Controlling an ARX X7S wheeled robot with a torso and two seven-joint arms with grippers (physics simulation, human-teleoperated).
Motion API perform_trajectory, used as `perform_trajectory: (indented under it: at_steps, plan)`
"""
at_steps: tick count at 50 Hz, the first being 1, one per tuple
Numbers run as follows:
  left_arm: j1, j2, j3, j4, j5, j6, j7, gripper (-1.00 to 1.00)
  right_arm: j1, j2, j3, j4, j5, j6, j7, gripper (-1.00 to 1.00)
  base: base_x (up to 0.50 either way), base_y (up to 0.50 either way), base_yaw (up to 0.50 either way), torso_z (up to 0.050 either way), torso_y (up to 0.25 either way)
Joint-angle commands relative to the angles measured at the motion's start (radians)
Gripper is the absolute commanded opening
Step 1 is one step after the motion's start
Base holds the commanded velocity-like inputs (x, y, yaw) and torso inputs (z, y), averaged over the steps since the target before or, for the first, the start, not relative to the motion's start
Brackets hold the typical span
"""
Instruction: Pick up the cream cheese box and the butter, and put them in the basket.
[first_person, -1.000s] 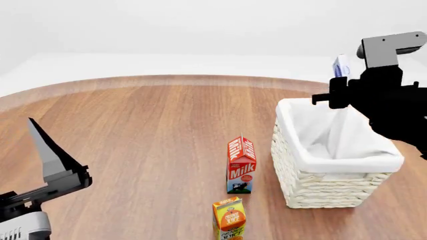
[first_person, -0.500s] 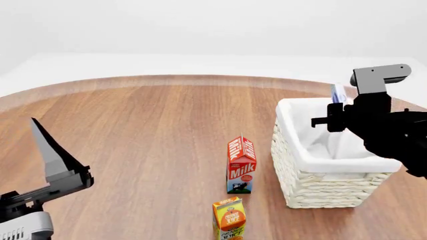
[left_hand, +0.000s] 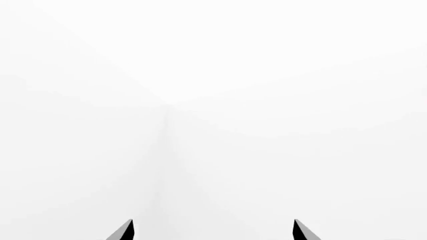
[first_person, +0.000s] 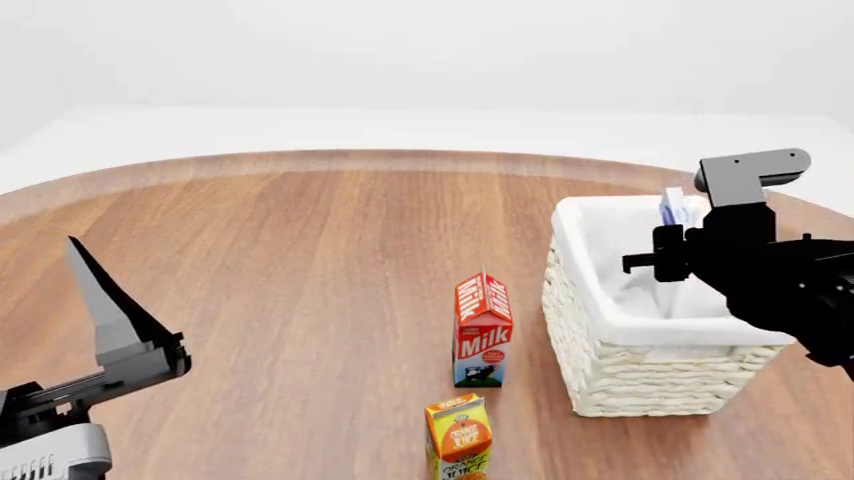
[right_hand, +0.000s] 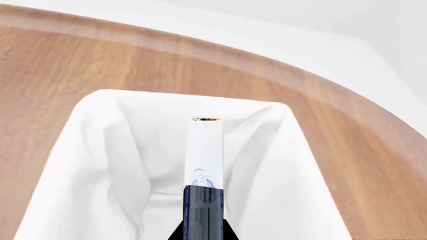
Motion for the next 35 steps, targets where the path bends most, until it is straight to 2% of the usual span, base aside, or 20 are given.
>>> perform_trajectory:
  at_steps: [1,3,4,21,26,35]
  plan:
    - [-0.003,0.019,-0.020,-0.011,0.016,0.008,0.022,1.00,0.008,-0.018,0.021,0.018,-0.050,-0.009,-0.050,-1.00,0.00,0.00,0.00,0.000,0.000]
    - [-0.003,0.018,-0.021,-0.011,0.016,0.008,0.021,1.00,0.008,-0.017,0.020,0.017,-0.050,-0.007,-0.051,-1.00,0.00,0.00,0.00,0.000,0.000]
    - [-0.003,0.018,-0.021,-0.011,0.015,0.008,0.021,1.00,0.008,-0.017,0.019,0.017,-0.050,-0.007,-0.052,1.00,0.00,0.00,0.00,0.000,0.000]
    - [-0.002,0.015,-0.016,-0.011,0.019,0.008,0.016,1.00,0.017,0.001,0.027,-0.027,-0.040,0.001,-0.052,1.00,0.00,0.00,0.00,0.000,0.000]
    - [-0.001,0.014,-0.015,-0.010,0.020,0.009,0.014,1.00,0.019,0.036,0.045,-0.153,-0.004,0.031,-0.020,1.00,0.00,0.00,0.00,0.000,0.000]
    - [0.004,0.012,-0.015,-0.010,0.021,0.015,0.012,1.00,-0.003,0.146,0.149,-0.600,0.208,0.119,0.120,1.00,0.00,0.00,0.00,0.000,0.000]
